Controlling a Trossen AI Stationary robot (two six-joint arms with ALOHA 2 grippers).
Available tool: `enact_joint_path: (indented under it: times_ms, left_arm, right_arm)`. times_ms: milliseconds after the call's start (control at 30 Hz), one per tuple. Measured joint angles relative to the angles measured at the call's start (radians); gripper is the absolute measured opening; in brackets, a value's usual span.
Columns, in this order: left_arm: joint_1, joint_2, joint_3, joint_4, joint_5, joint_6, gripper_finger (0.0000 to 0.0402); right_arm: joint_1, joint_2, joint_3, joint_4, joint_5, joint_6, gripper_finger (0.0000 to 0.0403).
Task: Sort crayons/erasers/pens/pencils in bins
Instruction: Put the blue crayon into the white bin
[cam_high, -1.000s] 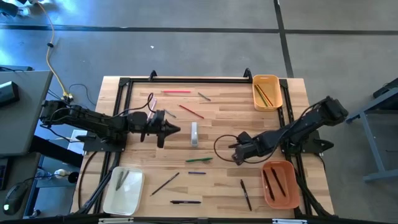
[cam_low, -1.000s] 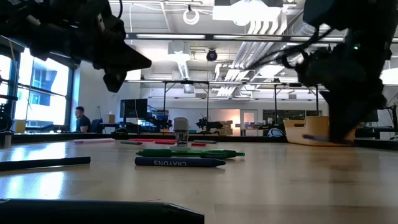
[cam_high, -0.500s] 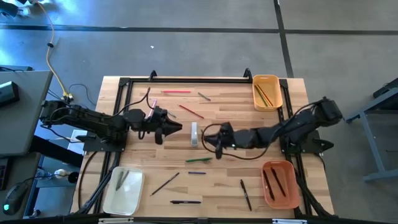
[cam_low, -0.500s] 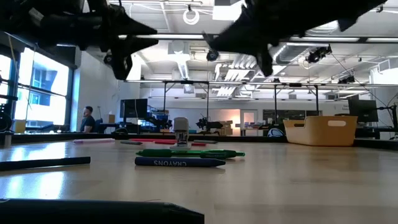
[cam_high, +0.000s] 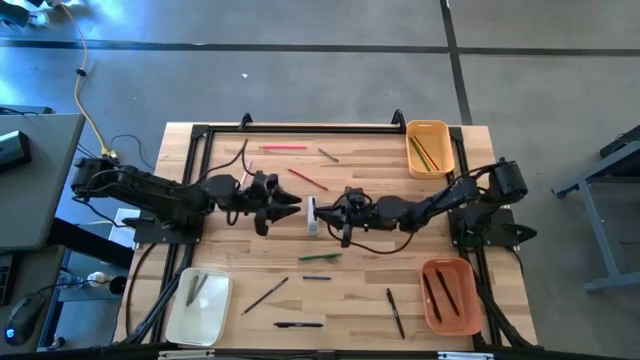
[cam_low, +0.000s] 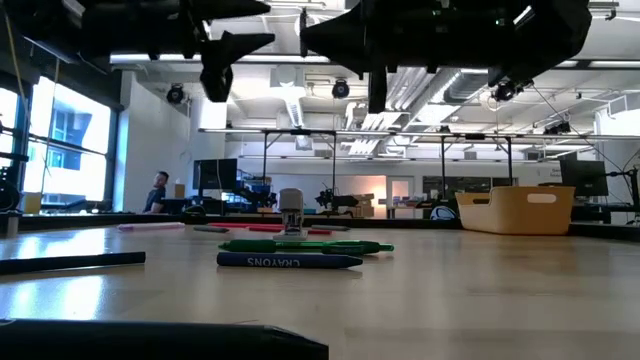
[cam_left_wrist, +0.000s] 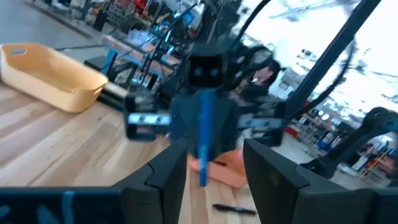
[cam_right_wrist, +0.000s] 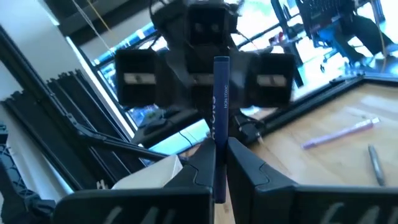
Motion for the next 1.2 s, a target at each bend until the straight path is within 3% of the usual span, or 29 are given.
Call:
enact_joint_path:
  times_ms: [500, 633, 800, 933, 1200]
  left_arm:
    - [0.009, 0.212, 0.154, 0.076, 0.059, 0.072, 0.0138]
    - [0.008, 0.224, 0.164, 0.128, 0.061, 0.081, 0.0113]
    - [0.009, 0.225, 0.164, 0.148, 0.055, 0.114, 0.0054]
    - [0.009, 0.225, 0.164, 0.158, 0.055, 0.124, 0.0011]
    - [0.009, 0.225, 0.164, 0.158, 0.057, 0.152, 0.0007]
  right_arm:
    - [0.001, 0.0, 0.0, 0.002, -0.007, -0.059, 0.0003]
    - [0.001, 0.0, 0.0, 0.0, -0.01, -0.069, 0.0003]
    - [0.002, 0.0, 0.0, -0.001, -0.01, -0.077, 0.0005]
    - [0.002, 0.0, 0.001, 0.0, -0.012, -0.081, 0.0027]
    - [0.002, 0.0, 0.001, -0.001, -0.006, -0.088, 0.0114]
